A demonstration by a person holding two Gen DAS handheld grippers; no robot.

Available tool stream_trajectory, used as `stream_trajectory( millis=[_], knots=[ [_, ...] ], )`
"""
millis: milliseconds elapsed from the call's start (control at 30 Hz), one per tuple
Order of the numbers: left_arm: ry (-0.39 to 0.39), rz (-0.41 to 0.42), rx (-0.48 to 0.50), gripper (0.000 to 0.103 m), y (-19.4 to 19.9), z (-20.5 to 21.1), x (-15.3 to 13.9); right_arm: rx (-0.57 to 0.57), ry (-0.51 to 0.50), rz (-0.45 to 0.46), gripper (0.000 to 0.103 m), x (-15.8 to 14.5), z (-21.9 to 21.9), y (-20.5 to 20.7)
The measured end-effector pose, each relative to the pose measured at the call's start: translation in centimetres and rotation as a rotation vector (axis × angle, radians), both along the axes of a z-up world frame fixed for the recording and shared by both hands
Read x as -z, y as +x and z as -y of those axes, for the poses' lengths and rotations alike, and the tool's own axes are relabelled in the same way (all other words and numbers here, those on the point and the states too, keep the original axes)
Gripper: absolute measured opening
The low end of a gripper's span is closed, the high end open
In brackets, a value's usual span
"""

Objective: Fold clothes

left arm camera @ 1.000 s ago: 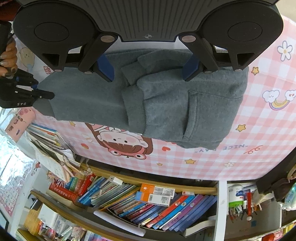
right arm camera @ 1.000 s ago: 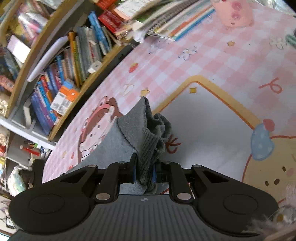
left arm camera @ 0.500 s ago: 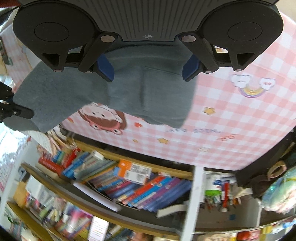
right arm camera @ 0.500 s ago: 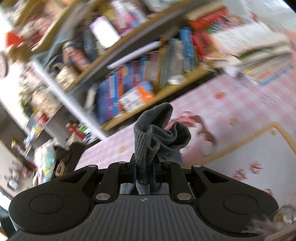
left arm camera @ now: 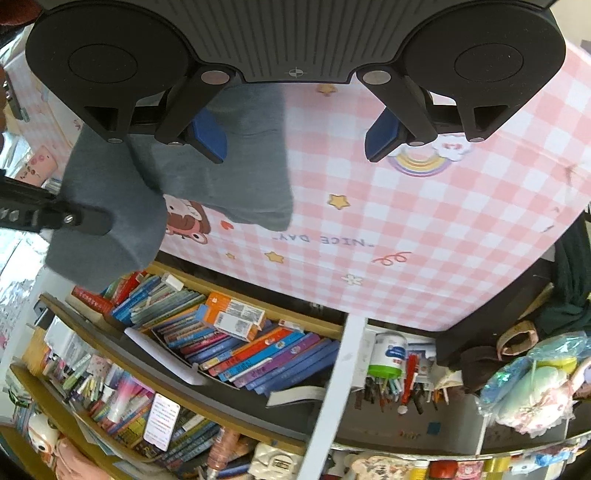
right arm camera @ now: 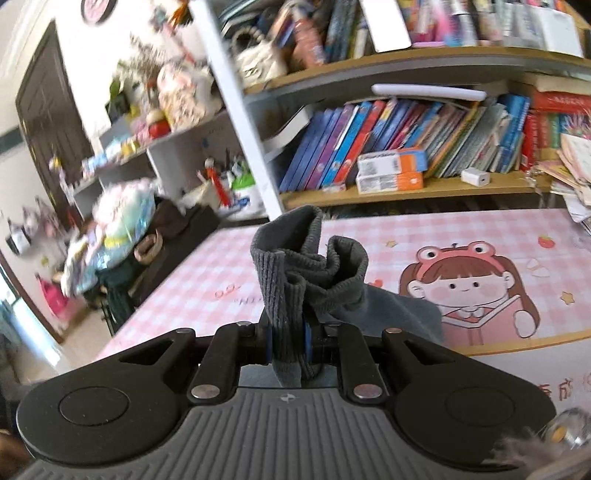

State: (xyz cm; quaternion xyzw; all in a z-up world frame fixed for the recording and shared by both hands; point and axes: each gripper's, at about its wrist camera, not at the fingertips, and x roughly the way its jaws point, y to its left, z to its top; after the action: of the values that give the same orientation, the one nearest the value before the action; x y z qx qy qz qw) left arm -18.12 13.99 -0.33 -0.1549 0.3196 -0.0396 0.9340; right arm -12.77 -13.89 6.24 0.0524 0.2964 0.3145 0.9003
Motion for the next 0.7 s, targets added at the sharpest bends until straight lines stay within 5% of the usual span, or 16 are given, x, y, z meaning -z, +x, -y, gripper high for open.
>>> stream_trajectory(
  millis=[233, 400, 600, 700],
  knots=[
    [-0.027, -0.005, -0.023, 0.084, -0.5, -3.6, 0.5, -0.054, -0.118, -0.004, 0.015, 2.2, -5.4, -0.7],
    [-0.044, 0.000, -0.006, 0.084, -0.1, -4.4, 0.5, -0.127, -0.211, -0.049, 0.029, 4.5, -8.5, -0.6],
    [-0.057, 0.046, 0.045, 0.084, 0.9, -3.7, -0.2, -0.181, -0.139, -0.073, 0.055, 4.2, -7.8, -0.7],
    [-0.081, 0.103, 0.077, 0.084, 1.5, -2.9, -1.1, -0.162, -0.090, -0.051, 0.060, 3.2, -6.0, -0.8]
  ],
)
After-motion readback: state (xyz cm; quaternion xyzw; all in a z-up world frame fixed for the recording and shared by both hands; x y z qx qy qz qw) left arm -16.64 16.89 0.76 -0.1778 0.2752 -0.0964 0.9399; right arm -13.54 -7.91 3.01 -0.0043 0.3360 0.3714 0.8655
